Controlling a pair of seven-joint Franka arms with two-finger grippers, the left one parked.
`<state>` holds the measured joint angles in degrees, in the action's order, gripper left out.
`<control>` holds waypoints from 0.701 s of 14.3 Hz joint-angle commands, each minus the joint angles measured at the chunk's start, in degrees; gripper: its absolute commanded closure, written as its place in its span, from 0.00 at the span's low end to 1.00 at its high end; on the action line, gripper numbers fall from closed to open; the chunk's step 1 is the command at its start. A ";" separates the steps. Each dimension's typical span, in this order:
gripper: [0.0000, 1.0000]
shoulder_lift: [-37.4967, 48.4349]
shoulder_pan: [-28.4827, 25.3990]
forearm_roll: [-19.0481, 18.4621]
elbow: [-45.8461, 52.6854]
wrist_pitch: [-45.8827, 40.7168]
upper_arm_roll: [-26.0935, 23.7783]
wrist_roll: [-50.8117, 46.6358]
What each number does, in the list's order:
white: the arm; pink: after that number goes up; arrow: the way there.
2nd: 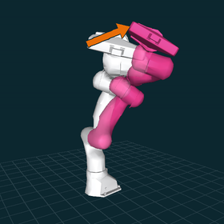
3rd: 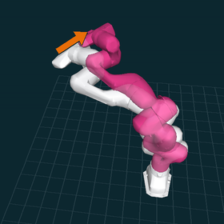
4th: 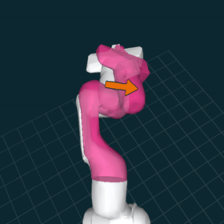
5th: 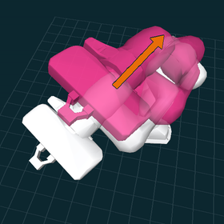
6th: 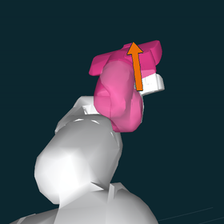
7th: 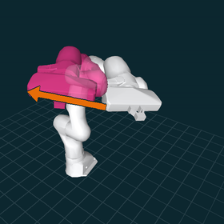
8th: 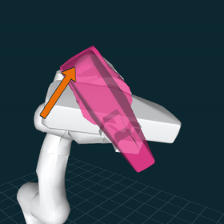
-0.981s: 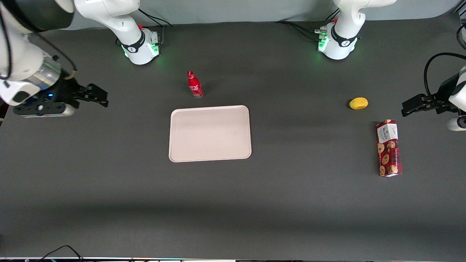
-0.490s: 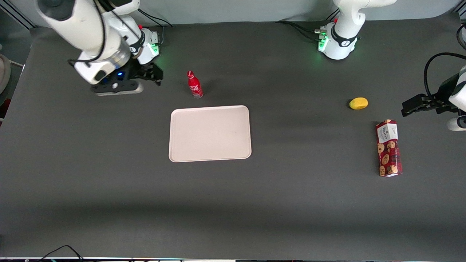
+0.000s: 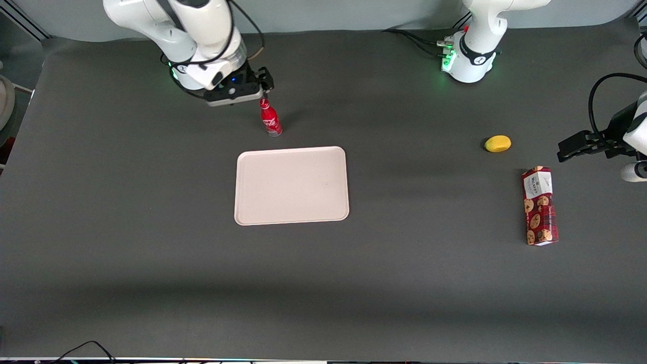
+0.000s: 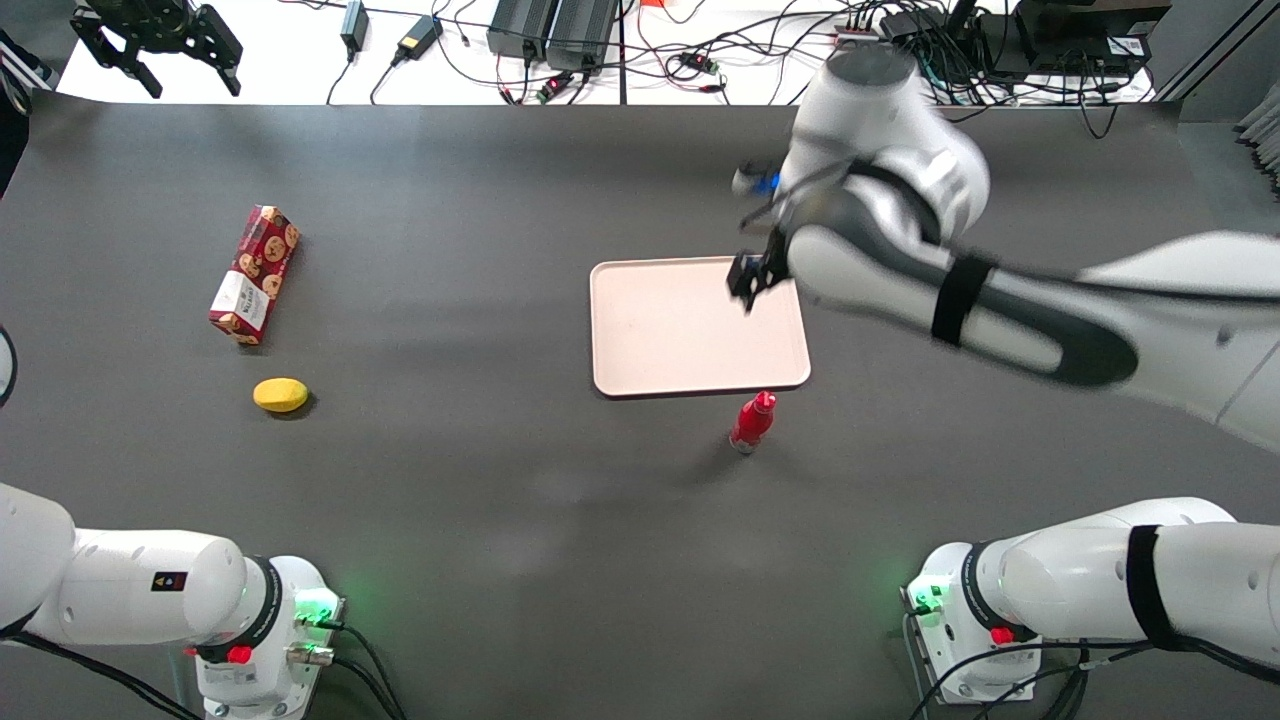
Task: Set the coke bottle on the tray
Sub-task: 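Move the open right gripper over the red Coca-Cola bottle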
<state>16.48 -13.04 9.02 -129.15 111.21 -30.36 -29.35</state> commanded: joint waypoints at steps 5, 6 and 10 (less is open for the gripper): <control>0.00 6.54 -2.16 1.70 -18.66 19.62 -5.32 -0.27; 0.00 6.54 -3.04 1.70 -20.43 22.26 -5.32 -0.18; 0.00 6.19 -3.22 7.75 -22.20 25.88 -5.41 2.62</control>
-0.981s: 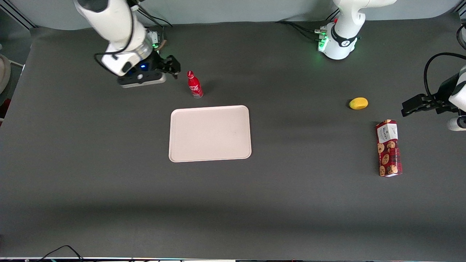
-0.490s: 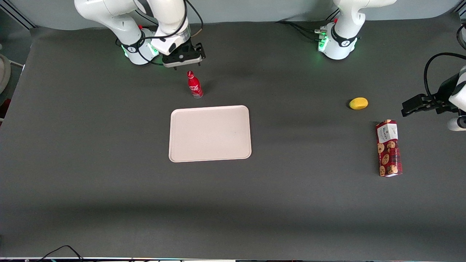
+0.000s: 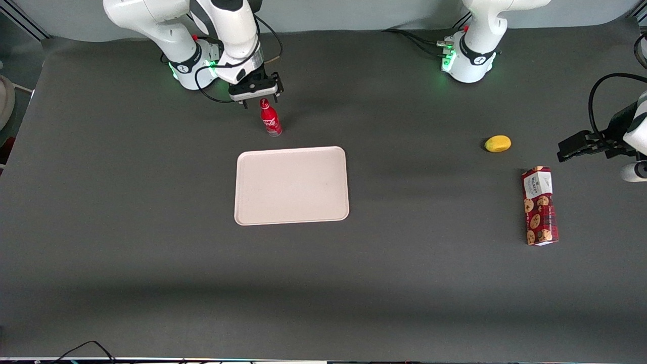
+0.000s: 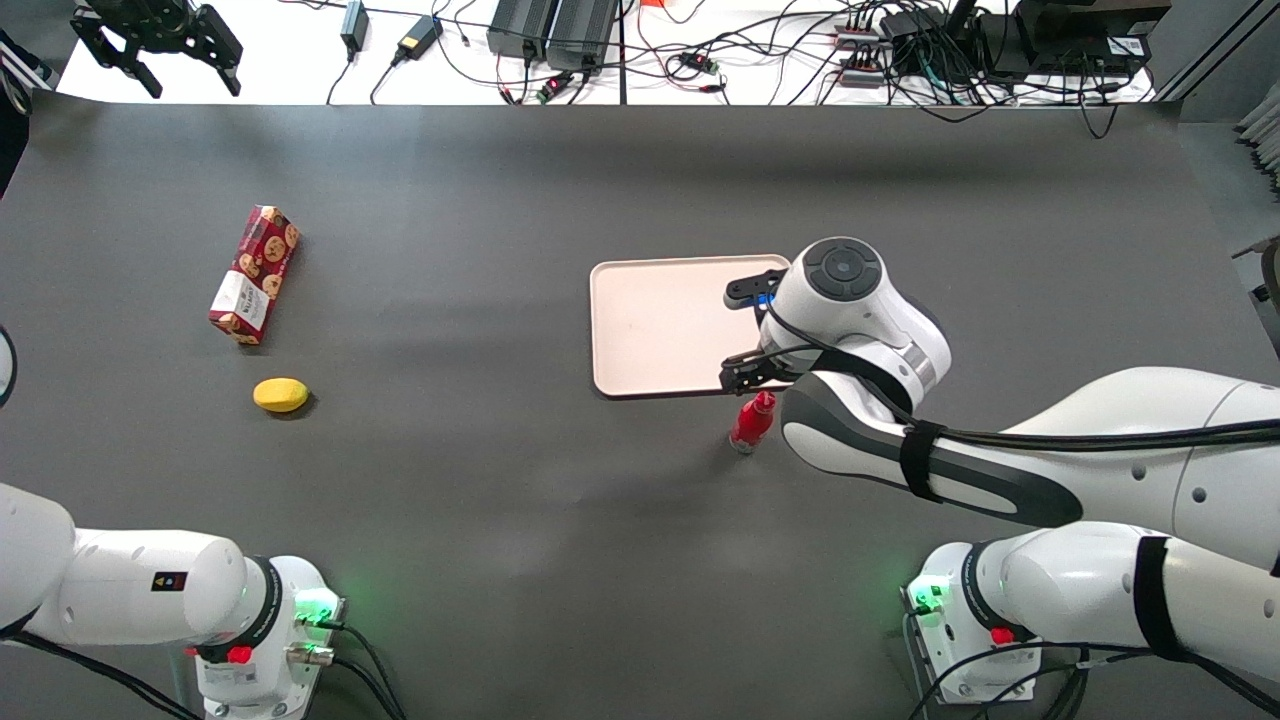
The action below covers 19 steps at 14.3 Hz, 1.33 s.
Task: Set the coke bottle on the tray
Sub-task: 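Lower the right gripper and close it around the bottle's neck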
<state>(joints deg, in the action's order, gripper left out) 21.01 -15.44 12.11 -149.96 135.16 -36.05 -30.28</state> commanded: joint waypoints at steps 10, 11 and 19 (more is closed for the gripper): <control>0.01 -5.46 -0.30 7.22 -2.09 3.45 0.28 3.47; 0.01 -5.63 -0.30 7.23 -2.01 3.45 0.28 3.21; 0.42 -5.72 -0.30 7.23 -2.01 2.13 0.28 2.59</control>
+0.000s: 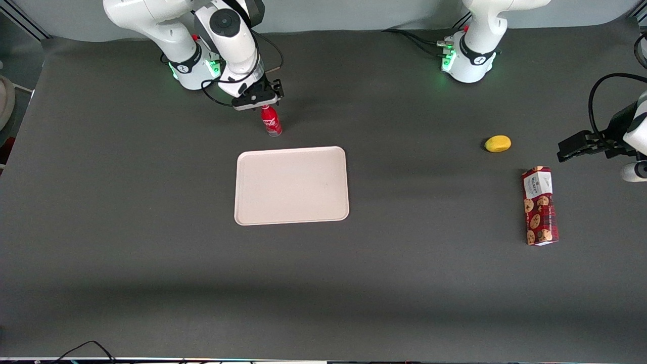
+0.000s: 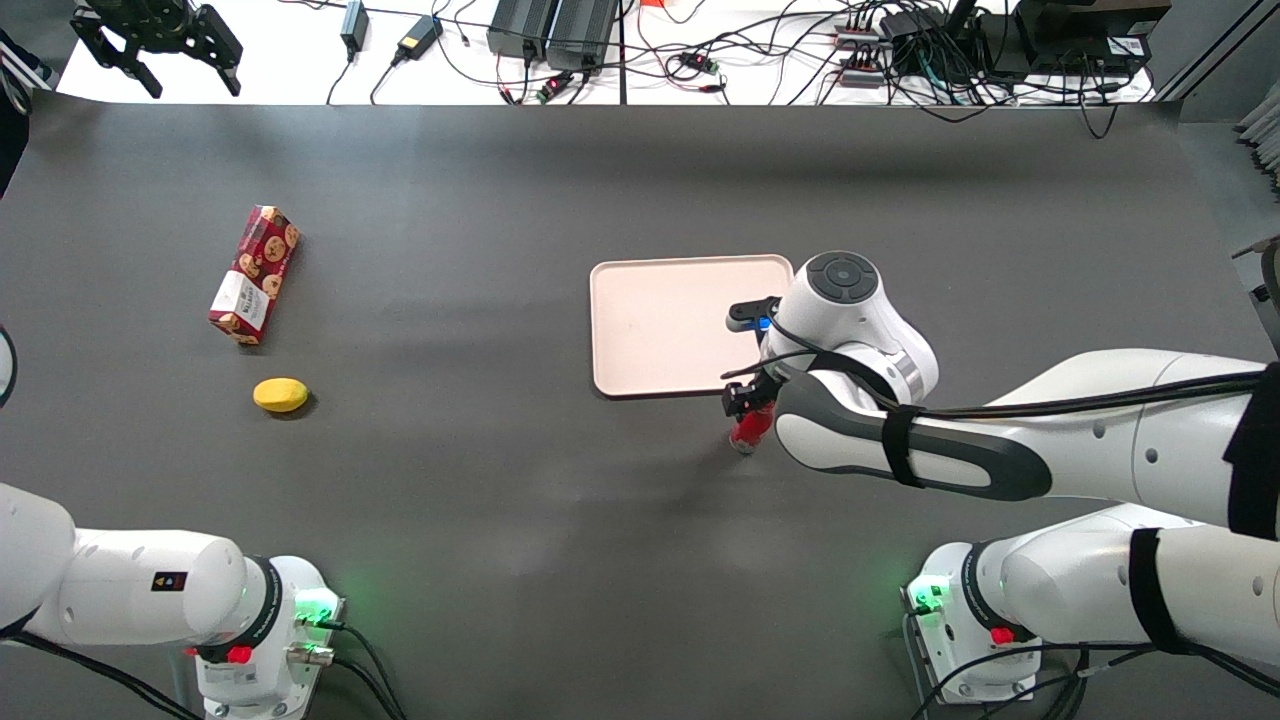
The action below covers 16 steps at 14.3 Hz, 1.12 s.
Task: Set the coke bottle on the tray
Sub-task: 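Lower the right gripper and close it around the bottle's neck, then lift the bottle and carry it over the white tray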
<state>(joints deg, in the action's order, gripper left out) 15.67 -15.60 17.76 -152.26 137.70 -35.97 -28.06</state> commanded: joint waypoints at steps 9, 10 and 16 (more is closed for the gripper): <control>1.00 0.15 -0.57 1.58 1.70 -2.17 0.11 -1.47; 1.00 0.50 -0.57 1.58 2.84 -4.18 0.20 -1.47; 1.00 2.62 -0.22 -3.84 24.42 -30.60 9.93 -0.06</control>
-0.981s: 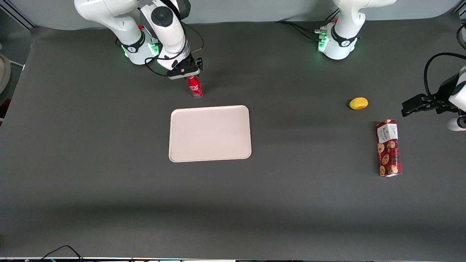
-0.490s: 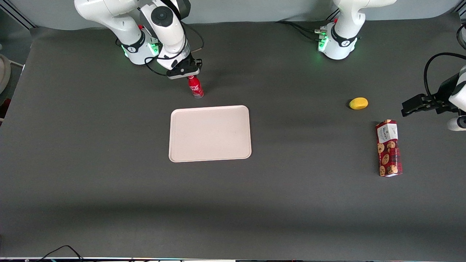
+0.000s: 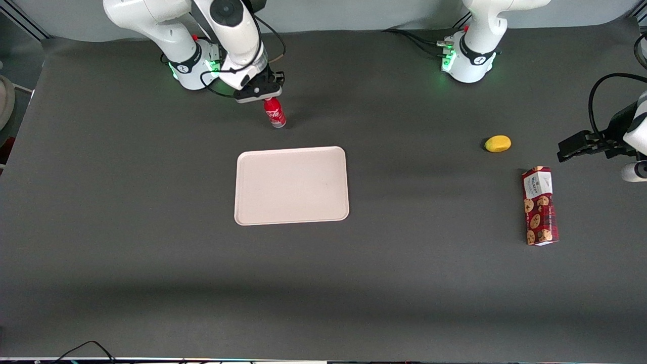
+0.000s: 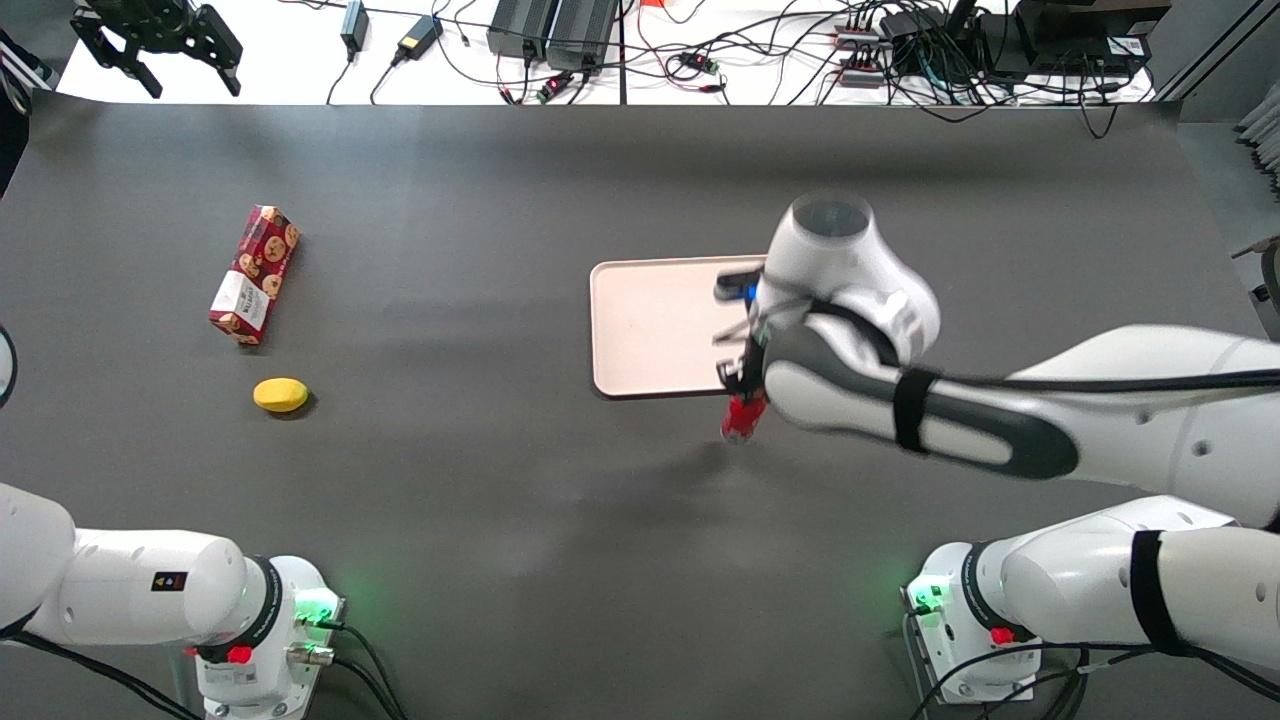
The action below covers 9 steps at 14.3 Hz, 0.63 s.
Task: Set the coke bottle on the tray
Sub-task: 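Lift the bottle and carry it over the white tray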
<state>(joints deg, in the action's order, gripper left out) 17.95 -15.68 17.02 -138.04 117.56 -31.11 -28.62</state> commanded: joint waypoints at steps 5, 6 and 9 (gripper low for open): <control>1.00 -2.12 -0.49 -6.74 32.28 -28.60 12.91 5.68; 1.00 -2.82 -0.49 -6.65 33.79 -29.31 13.44 5.68; 1.00 -7.90 0.12 -9.44 37.38 -28.79 13.97 6.03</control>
<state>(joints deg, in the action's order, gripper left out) 16.61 -15.55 10.37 -106.21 89.80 -17.32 -23.76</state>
